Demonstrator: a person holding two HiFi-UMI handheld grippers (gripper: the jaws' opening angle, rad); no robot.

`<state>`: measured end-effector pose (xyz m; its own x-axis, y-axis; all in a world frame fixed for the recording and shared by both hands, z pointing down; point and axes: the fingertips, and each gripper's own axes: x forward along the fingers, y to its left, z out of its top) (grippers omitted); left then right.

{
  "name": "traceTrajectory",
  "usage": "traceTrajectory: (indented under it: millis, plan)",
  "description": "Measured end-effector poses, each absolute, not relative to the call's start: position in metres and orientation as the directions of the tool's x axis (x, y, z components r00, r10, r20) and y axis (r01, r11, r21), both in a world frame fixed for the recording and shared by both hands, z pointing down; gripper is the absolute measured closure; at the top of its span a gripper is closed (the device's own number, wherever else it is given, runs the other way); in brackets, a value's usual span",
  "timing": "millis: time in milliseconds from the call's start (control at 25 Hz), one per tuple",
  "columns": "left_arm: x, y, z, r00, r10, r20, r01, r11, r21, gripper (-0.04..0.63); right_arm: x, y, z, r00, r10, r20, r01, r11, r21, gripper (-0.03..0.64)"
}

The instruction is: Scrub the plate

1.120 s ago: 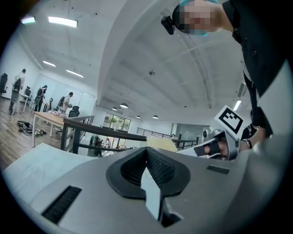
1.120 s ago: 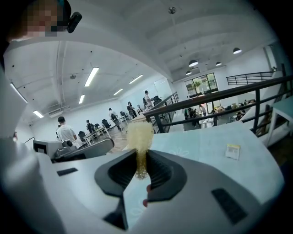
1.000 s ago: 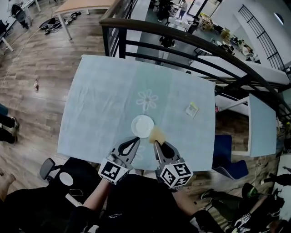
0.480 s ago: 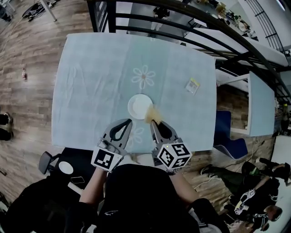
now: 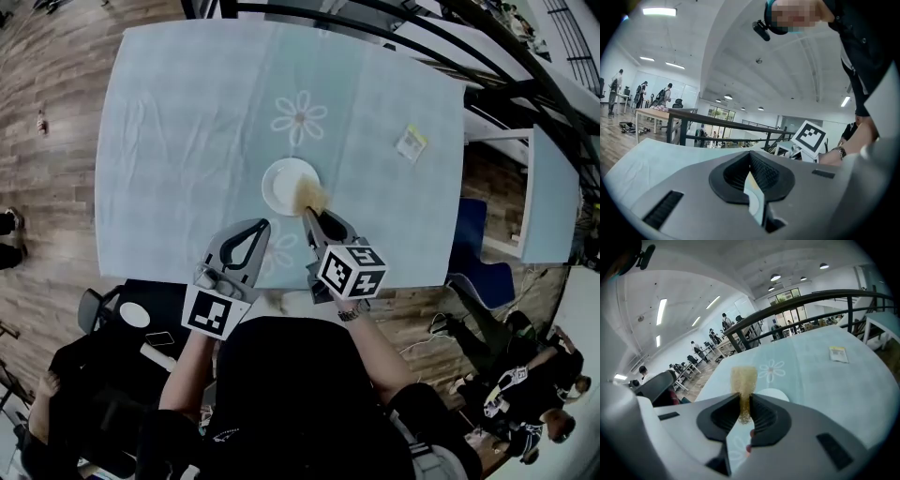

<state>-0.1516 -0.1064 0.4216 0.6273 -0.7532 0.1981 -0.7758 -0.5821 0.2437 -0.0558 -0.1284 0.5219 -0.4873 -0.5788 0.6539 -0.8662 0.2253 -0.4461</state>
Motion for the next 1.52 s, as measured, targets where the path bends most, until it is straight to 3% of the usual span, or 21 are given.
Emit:
traceTrajectory:
  millis: [920,1520]
  plan:
    - [-0.119,-0.136,0.449,0.639,-0.705,0.308,-0.769,-0.603,0.213,0.583,-0.081,-0.182,0.646,-0.506,-0.339,0.793,-0.861,0.135,-0.491,0.555]
    - [-0.115,-0.147,0.456,0.625,-0.713,0.318,-0.78,-0.584,0.225,0.583,-0.074,-0.191,0.68,-0.491,-0.285,0.823,-0.87,0.11,-0.481,0.555]
